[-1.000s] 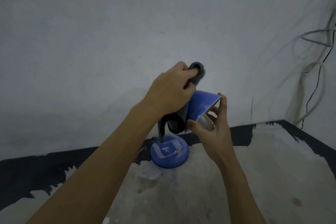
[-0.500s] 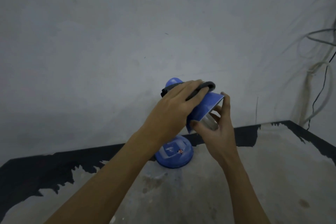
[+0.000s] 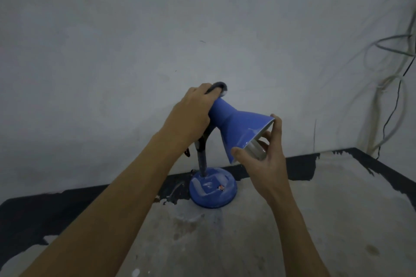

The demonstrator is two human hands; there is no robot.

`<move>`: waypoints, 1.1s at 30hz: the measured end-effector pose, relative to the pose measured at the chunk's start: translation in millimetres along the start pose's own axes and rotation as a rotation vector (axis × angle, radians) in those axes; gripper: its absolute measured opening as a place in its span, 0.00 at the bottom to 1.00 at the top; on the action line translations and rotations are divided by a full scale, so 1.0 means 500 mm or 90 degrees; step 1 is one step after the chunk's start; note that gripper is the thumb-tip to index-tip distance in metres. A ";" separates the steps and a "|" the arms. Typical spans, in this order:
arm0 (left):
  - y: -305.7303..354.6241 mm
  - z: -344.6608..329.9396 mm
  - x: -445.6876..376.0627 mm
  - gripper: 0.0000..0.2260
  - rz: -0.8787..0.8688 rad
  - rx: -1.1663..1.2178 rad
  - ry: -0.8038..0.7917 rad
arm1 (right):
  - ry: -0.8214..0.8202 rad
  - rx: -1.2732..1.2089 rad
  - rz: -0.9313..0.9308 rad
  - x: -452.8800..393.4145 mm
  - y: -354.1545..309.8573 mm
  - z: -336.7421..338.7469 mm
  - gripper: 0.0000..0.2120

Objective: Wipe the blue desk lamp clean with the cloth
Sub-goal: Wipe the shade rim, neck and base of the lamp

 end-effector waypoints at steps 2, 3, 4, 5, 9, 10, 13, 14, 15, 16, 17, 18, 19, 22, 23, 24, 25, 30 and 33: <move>-0.001 0.009 -0.006 0.31 0.019 0.010 -0.018 | -0.003 -0.003 0.001 0.002 -0.005 -0.002 0.49; 0.003 0.012 -0.004 0.31 0.007 0.012 -0.021 | -0.006 -0.006 0.001 0.002 -0.006 -0.001 0.49; 0.009 0.014 0.001 0.30 -0.014 0.010 -0.023 | -0.009 -0.008 0.002 0.002 -0.005 -0.001 0.49; 0.017 0.016 0.007 0.29 -0.038 0.005 -0.027 | -0.013 -0.008 0.004 0.001 -0.005 -0.001 0.49; 0.037 0.027 0.004 0.27 -0.108 -0.036 -0.056 | -0.023 -0.011 0.002 0.000 -0.001 0.001 0.49; 0.042 0.030 -0.001 0.26 -0.116 -0.050 -0.071 | -0.024 -0.012 0.005 0.000 -0.002 0.000 0.49; 0.065 0.034 -0.004 0.26 -0.143 -0.086 -0.104 | -0.024 -0.018 0.009 -0.001 -0.002 -0.004 0.51; 0.072 0.033 -0.001 0.26 -0.151 -0.087 -0.106 | -0.020 -0.018 0.008 -0.001 -0.002 -0.004 0.52; 0.077 0.032 0.002 0.27 -0.155 -0.082 -0.110 | -0.014 -0.019 0.007 -0.001 -0.001 -0.004 0.52; 0.081 0.030 0.007 0.28 -0.155 -0.068 -0.116 | -0.012 -0.019 0.004 -0.001 0.000 -0.003 0.53; 0.083 0.029 0.012 0.28 -0.149 -0.041 -0.120 | -0.012 -0.018 0.000 -0.002 0.000 -0.001 0.54; 0.084 0.026 0.018 0.29 -0.142 -0.002 -0.121 | -0.015 -0.017 -0.002 -0.002 -0.001 0.001 0.55; 0.086 0.023 0.027 0.30 -0.140 0.046 -0.119 | -0.023 -0.014 -0.002 -0.002 -0.002 0.001 0.56; 0.097 0.010 0.058 0.30 -0.168 0.166 -0.083 | -0.067 -0.036 -0.004 0.001 -0.002 0.005 0.56; 0.098 0.005 0.068 0.28 -0.179 0.191 -0.063 | -0.080 -0.058 -0.005 0.002 -0.002 0.008 0.54; 0.099 -0.001 0.079 0.26 -0.188 0.213 -0.039 | -0.086 -0.076 -0.009 0.002 -0.003 0.011 0.49; 0.099 -0.006 0.088 0.24 -0.194 0.232 -0.013 | -0.082 -0.095 -0.020 0.000 -0.004 0.013 0.44; 0.095 -0.035 0.135 0.21 -0.177 0.287 0.076 | -0.029 -0.151 -0.068 -0.005 0.000 0.010 0.27; 0.096 -0.052 0.158 0.22 -0.184 0.280 0.130 | -0.041 -0.166 -0.079 -0.002 -0.005 0.008 0.28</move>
Point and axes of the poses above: each hand's wrist, its own x-axis away from the middle knuckle, its own z-axis out of the back of the hand, y = z × x, the point moved 1 cm from there along -x, towards the middle knuckle, and after that the axes turned 2 degrees about x, right-handed, at the moved point
